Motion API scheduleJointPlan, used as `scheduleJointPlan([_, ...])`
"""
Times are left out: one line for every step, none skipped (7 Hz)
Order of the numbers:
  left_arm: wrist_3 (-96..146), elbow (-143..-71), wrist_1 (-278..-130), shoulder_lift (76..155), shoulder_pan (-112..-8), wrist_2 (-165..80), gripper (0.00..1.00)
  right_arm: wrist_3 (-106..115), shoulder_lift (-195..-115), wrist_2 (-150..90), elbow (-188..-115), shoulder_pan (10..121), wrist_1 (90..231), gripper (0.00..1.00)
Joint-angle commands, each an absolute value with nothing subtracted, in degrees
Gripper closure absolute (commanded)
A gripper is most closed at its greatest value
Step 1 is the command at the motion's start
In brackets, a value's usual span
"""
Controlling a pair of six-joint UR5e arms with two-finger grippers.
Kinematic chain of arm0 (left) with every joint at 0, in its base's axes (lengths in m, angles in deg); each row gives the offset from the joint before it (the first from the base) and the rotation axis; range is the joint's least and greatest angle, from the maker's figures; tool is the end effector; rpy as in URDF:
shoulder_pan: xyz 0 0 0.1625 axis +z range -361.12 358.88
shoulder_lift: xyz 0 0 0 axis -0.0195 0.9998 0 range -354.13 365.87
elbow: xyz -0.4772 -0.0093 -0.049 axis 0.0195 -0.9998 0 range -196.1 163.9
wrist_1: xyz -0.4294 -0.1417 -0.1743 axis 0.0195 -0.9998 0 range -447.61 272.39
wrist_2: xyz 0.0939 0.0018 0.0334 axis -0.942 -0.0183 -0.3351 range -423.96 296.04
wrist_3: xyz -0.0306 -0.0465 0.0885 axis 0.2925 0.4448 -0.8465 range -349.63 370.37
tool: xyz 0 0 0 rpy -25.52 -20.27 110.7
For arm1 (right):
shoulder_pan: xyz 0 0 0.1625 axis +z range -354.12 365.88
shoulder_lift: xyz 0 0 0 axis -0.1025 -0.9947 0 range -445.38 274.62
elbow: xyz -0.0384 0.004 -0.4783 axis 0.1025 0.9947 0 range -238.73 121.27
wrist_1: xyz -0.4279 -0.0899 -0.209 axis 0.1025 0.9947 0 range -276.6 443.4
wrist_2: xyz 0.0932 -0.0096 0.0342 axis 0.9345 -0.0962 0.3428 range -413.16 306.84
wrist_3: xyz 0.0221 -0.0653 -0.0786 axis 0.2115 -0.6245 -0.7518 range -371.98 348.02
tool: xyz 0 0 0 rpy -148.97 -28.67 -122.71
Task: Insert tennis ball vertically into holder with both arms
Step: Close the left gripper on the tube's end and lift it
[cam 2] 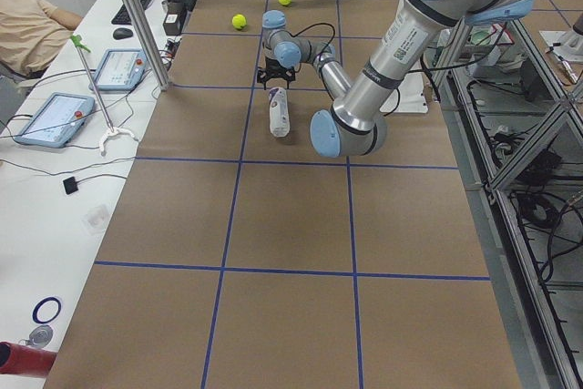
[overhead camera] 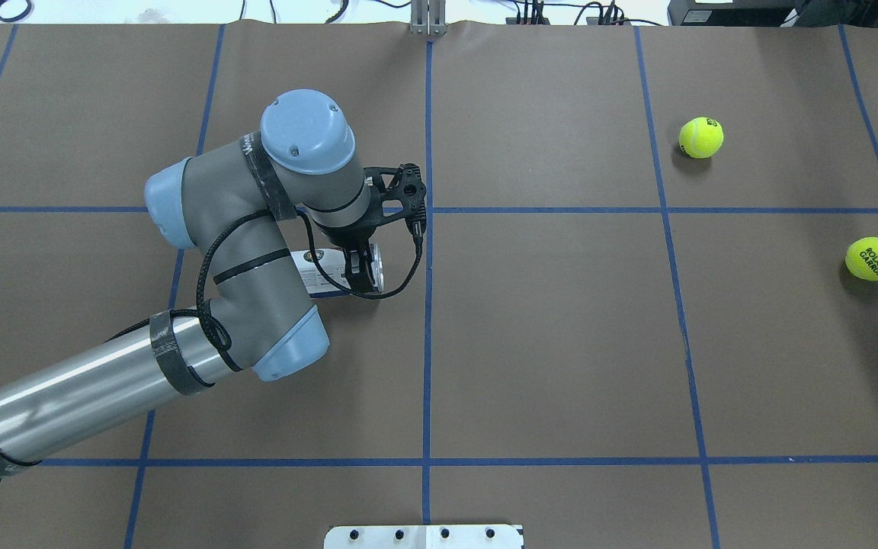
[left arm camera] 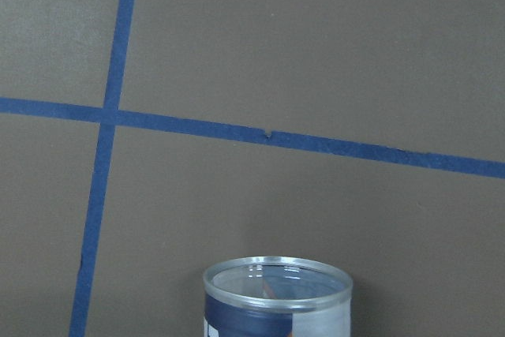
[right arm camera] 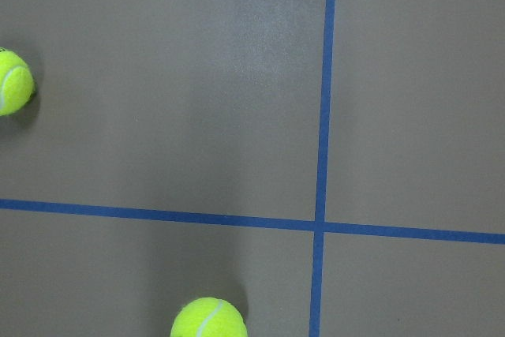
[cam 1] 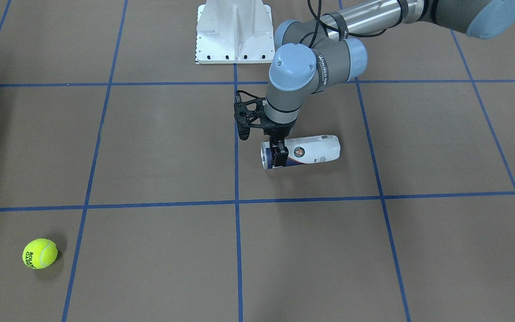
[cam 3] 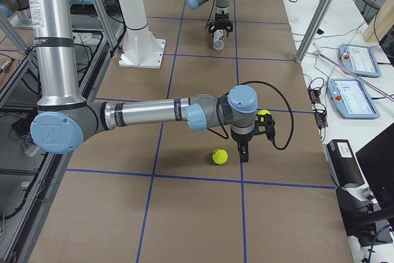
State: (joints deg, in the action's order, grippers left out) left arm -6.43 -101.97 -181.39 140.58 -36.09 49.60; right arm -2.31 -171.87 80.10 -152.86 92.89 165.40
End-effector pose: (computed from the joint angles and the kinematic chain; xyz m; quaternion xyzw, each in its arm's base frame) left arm 0.6274 -0.5506 0.1992 0.2873 0.2996 0.5942 0.6889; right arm 0.0298 -0.6102 0.6259 0.0854 -0.3769 0.0035 0.9223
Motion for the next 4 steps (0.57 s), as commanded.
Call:
scheduleJointPlan([-6.41,-99.69,-182.88,141.04,-36.01,49.6,0.01,-2.31,-171.87,80.08,-152.86,92.89,165.4,0.0])
scheduleJointPlan([-6.33,-99.08,-183.06,141.04,-35.92,49.6,0.01,-2.31,-171.87,80.08,-152.86,92.89,165.4,0.0])
scheduleJointPlan([-6.32,-98.98,-183.06,141.04,-35.66,49.6,0.01,-2.31,-171.87,80.08,-152.77,92.89,165.4,0.0])
scheduleJointPlan([-5.37,-98.72,-183.15,141.04,-35.4,49.6,0.01,-2.31,-171.87,80.08,-152.77,92.89,165.4,0.0])
